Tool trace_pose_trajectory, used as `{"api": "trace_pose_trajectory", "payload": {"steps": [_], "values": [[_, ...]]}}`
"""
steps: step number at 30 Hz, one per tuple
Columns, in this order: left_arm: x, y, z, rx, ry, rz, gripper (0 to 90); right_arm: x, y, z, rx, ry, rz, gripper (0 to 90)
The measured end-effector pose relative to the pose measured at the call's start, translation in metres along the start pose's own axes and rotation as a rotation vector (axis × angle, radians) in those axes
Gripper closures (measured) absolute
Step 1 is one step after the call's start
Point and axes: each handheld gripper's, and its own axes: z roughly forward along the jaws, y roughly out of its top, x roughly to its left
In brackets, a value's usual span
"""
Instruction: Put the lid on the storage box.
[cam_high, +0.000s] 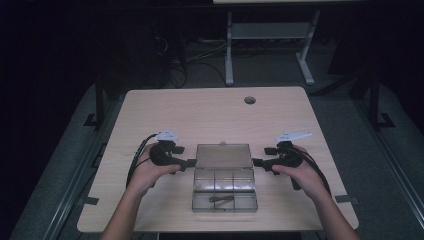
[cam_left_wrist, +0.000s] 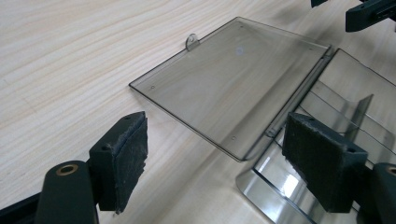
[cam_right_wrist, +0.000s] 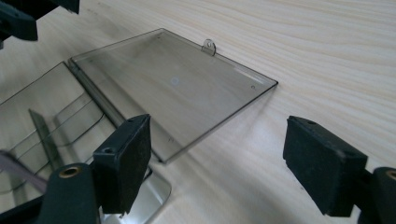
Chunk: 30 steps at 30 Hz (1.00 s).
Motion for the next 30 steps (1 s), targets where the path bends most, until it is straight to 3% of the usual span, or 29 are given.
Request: {"api": "trace_pose_trajectory", "payload": {"steps": [10, 17, 25, 30], "values": [[0.013, 0.004, 0.015, 0.019, -0.028, -0.045, 22.1, -0.007, 0.010, 0.022, 0.038, 0.051, 0.068, 23.1], [0.020, -0.001, 0.028, 0.056, -0.056, -0.064, 22.6, -0.009, 0.004, 0.035, 0.115, 0.063, 0.096, 24.1], [0.024, -0.003, 0.039, 0.082, -0.104, -0.105, 22.8, -0.013, 0.004, 0.042, 0.125, 0.142, 0.159, 25.8], [0.028, -0.005, 0.045, 0.098, -0.127, -0.142, 22.6, -0.014, 0.003, 0.044, 0.126, 0.157, 0.171, 25.8]]}}
